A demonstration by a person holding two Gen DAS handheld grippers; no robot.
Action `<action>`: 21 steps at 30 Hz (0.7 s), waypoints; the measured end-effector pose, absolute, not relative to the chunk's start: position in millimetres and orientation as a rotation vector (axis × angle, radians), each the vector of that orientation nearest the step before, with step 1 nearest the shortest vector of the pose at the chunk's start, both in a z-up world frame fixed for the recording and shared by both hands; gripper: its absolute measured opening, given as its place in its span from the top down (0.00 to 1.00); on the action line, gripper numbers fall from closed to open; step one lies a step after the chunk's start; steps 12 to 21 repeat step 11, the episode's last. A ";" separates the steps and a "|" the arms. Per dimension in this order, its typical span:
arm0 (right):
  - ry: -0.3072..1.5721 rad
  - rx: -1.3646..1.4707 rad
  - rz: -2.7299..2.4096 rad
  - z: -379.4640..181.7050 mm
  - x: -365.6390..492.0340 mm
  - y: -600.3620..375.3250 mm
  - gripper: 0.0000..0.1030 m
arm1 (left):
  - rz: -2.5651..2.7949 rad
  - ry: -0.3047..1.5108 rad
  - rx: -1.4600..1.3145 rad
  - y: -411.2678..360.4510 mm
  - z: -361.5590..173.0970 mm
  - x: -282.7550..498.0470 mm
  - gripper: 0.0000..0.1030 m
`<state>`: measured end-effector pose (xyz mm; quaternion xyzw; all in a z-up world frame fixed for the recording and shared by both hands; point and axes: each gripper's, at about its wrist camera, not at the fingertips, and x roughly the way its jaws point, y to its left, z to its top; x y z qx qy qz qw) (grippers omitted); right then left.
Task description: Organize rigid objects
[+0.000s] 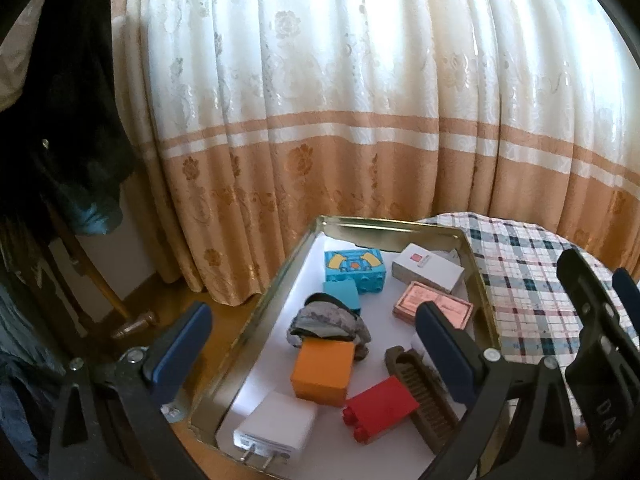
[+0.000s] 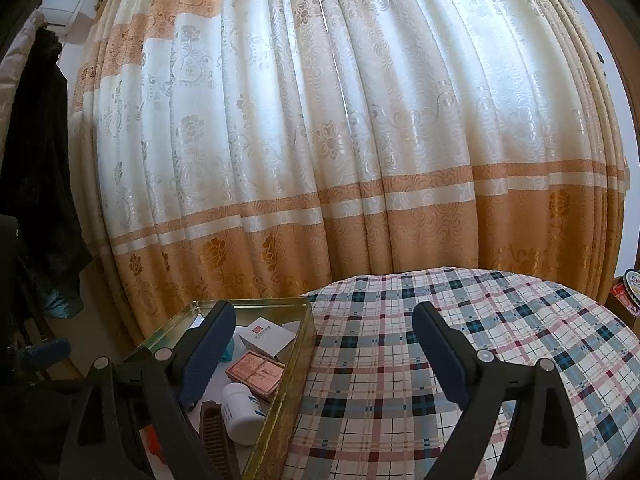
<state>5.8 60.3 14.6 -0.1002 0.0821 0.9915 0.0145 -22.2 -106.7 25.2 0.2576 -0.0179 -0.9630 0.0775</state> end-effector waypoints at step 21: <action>0.269 -0.326 3.071 13.3 4.8 63.0 0.11 | -2.885 -0.063 0.788 -105.0 26.7 -22.0 0.00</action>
